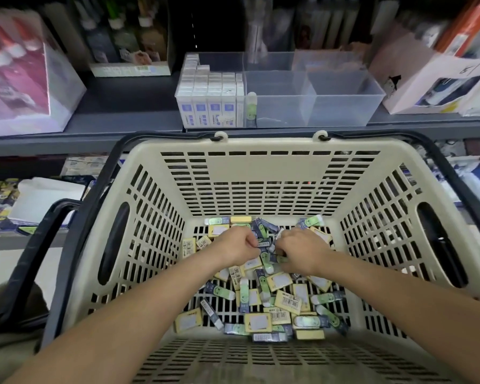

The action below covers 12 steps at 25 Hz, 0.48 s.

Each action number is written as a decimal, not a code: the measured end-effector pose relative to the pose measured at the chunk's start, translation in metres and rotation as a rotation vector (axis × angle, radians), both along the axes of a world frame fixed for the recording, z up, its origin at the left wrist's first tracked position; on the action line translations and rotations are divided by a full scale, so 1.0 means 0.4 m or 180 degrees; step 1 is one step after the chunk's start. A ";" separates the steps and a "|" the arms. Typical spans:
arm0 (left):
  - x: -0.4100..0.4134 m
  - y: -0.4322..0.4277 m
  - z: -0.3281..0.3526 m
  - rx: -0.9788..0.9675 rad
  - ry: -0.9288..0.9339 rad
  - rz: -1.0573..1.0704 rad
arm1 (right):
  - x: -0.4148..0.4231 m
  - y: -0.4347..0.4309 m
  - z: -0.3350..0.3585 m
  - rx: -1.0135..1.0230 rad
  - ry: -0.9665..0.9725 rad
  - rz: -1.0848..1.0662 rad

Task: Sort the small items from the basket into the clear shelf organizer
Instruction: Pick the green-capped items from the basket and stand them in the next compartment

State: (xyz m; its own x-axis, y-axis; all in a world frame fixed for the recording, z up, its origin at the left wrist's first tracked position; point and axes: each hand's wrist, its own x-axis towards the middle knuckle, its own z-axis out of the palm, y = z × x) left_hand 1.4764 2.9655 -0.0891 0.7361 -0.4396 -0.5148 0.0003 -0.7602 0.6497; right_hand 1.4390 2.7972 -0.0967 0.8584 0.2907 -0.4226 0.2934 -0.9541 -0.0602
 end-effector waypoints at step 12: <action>0.040 0.039 0.017 -0.0992 0.1399 0.1769 | 0.049 0.037 -0.012 0.0473 0.0001 -0.0932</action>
State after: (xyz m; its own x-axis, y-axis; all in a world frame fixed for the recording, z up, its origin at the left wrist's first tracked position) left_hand 1.4925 2.9812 -0.0822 0.6477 -0.2379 -0.7238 0.6356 -0.3551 0.6855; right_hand 1.4586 2.8122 -0.1015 0.9146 0.0901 -0.3943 0.0080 -0.9787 -0.2050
